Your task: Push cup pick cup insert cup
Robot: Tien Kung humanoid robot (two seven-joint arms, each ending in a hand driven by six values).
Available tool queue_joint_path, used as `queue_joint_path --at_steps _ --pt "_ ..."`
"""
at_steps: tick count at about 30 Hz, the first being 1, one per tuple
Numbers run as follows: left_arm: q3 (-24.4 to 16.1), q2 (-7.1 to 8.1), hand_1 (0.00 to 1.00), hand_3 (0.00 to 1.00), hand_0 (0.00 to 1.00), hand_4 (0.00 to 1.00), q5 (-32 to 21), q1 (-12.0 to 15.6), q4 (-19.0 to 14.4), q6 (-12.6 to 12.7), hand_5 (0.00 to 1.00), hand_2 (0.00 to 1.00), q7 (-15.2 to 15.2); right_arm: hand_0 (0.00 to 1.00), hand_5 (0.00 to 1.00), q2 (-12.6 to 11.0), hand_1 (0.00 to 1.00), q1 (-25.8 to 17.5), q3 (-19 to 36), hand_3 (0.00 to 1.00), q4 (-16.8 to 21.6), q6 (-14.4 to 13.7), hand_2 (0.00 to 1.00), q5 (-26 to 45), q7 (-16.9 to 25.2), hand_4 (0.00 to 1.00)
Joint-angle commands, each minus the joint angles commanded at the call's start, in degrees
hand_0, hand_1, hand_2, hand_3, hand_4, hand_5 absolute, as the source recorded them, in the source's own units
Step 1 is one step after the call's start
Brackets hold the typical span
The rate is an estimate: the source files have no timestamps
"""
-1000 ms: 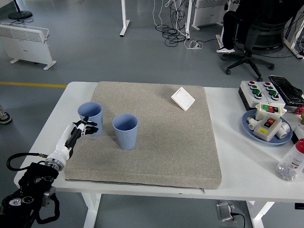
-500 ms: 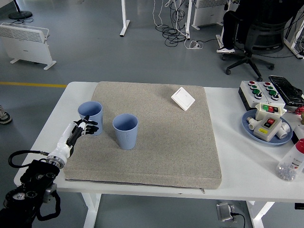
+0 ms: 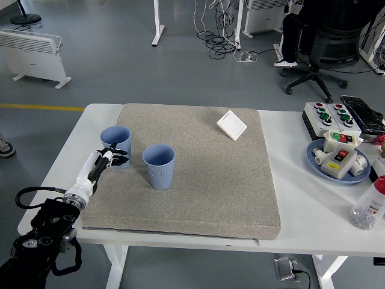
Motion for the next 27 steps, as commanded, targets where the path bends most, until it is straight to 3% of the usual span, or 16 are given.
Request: queue_joint_path --at_steps 6,13,19,27 --pt "0.0 -0.12 0.579 0.524 0.694 0.582 0.1 -0.6 1.0 -0.1 0.998 0.522 -0.1 0.754 0.471 0.1 0.624 -0.1 -0.5 0.556 0.0 0.0 0.642 0.5 0.1 0.071" --pt "0.5 0.17 0.579 0.525 0.695 0.581 -0.1 -0.2 -0.1 0.0 0.998 0.522 0.0 0.754 0.471 0.0 0.624 -0.2 -0.4 0.555 0.0 0.1 0.642 0.5 0.0 0.071" --pt "1.2 0.86 0.578 0.524 0.683 0.581 -0.2 1.1 -2.5 0.3 0.998 0.522 0.5 0.755 0.472 -0.1 0.624 -0.4 -0.2 0.555 0.0 0.1 0.642 0.7 0.1 0.072" --pt "0.1 2.84 0.578 0.526 0.669 0.582 1.1 5.6 -9.5 0.6 0.998 0.524 1.7 0.755 0.472 -0.5 0.624 -0.7 0.3 0.555 0.0 0.0 0.642 1.0 0.1 0.073"
